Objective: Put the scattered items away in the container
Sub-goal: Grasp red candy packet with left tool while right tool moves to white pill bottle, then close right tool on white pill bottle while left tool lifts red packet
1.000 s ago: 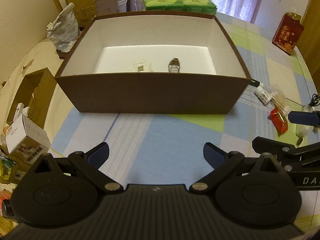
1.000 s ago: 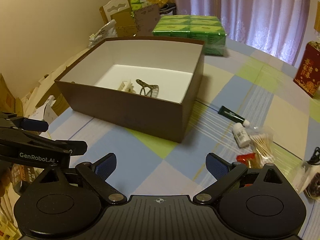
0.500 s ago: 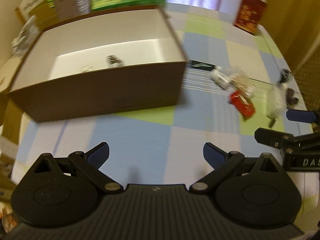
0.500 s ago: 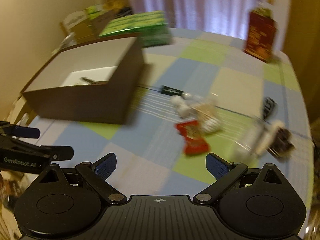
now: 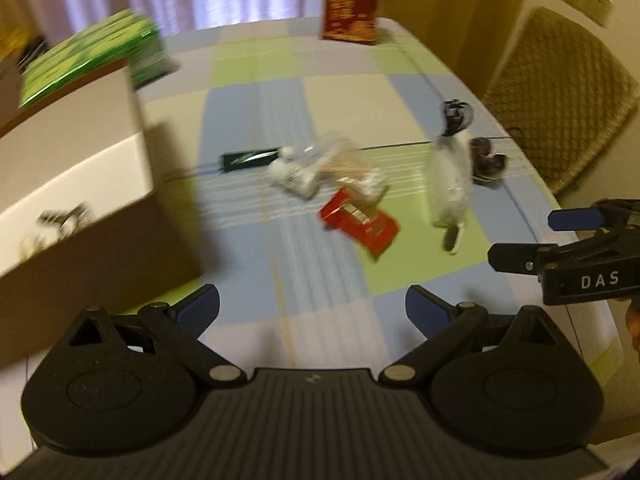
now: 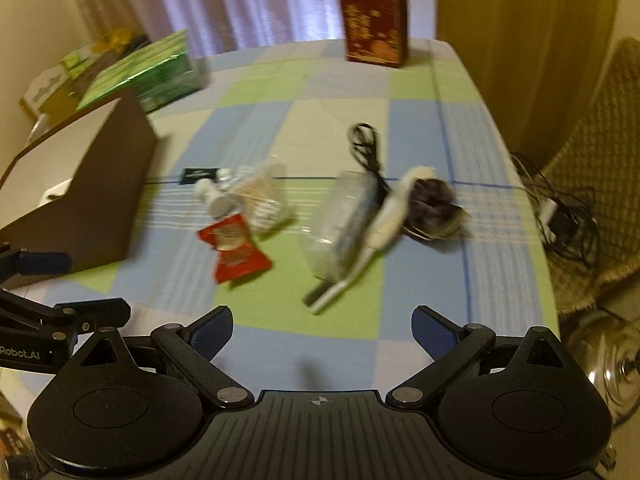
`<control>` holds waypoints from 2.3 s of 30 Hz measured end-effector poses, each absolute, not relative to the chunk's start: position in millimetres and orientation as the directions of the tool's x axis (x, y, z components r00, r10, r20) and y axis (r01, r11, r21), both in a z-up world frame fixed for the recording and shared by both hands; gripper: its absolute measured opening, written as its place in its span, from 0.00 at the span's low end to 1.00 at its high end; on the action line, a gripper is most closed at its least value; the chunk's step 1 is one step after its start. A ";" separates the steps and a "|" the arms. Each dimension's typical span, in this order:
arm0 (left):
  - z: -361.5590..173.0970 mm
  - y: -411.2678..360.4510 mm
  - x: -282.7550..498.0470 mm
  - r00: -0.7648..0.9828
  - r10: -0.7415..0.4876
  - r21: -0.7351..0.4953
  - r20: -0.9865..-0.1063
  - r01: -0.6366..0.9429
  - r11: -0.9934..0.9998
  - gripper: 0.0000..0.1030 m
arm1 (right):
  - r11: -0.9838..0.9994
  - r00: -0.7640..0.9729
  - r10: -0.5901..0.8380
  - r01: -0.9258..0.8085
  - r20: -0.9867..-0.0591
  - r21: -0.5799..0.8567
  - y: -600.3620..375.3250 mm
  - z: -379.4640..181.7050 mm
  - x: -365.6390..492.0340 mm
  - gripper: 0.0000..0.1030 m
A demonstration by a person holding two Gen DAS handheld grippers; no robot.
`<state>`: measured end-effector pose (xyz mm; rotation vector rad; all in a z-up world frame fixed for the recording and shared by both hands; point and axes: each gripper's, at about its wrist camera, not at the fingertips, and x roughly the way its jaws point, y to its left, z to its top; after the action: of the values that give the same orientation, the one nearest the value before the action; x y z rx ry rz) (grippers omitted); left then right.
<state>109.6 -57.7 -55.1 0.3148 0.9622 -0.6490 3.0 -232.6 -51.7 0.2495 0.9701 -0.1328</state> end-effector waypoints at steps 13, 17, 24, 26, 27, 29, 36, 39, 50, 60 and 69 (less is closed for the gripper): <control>-83.7 -121.2 140.1 0.333 -0.465 0.003 -0.820 0.815 0.579 0.87 | 0.917 0.519 -0.064 0.367 -0.853 0.154 -270.7 -68.6 4.1 0.98; -94.2 -134.1 148.6 0.314 -0.472 0.011 -0.824 0.842 0.540 0.86 | 0.903 0.504 -0.077 0.400 -0.860 0.154 -280.4 -73.6 6.3 0.98; -119.1 -151.5 163.2 0.291 -0.451 0.024 -0.844 0.860 0.509 0.75 | 0.891 0.486 -0.083 0.427 -0.870 0.154 -291.0 -78.9 10.3 0.98; -126.9 -153.4 166.1 0.282 -0.443 0.019 -0.851 0.860 0.510 0.72 | 0.889 0.484 -0.084 0.430 -0.871 0.153 -293.9 -79.7 11.2 0.98; -130.5 -153.8 166.8 0.279 -0.437 0.020 -0.855 0.860 0.510 0.71 | 0.889 0.482 -0.085 0.432 -0.872 0.152 -295.2 -79.9 11.8 0.98; -136.1 -153.3 166.7 0.284 -0.426 0.032 -0.859 0.860 0.509 0.65 | 0.889 0.480 -0.086 0.433 -0.873 0.150 -297.6 -80.5 12.9 0.98; -135.0 -141.7 165.6 0.281 -0.453 -0.011 -0.846 0.841 0.541 0.30 | 0.900 0.501 -0.069 0.404 -0.863 0.163 -300.5 -77.3 19.7 0.98; -132.1 -135.3 163.0 0.291 -0.447 -0.015 -0.846 0.825 0.565 0.29 | 0.910 0.516 -0.055 0.377 -0.855 0.169 -299.4 -74.0 23.4 0.98; -103.4 -77.5 148.6 0.352 -0.407 -0.034 -0.843 0.719 0.694 0.28 | 0.964 0.665 0.041 0.171 -0.746 0.205 -271.0 -44.2 30.0 0.98; -78.9 4.3 145.4 0.455 -0.288 -0.001 -0.843 0.534 0.846 0.28 | 0.967 0.671 0.255 -0.172 -0.696 0.188 -206.4 -42.9 78.2 0.76; -69.8 78.8 151.0 0.512 -0.130 0.042 -0.849 0.311 0.949 0.28 | 0.931 0.573 0.326 -0.332 -0.752 0.150 -169.8 -85.5 138.9 0.57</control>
<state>151.0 78.8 -69.8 0.1988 0.9997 -0.2672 138.9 -169.8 -85.5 -0.0083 0.8801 0.3858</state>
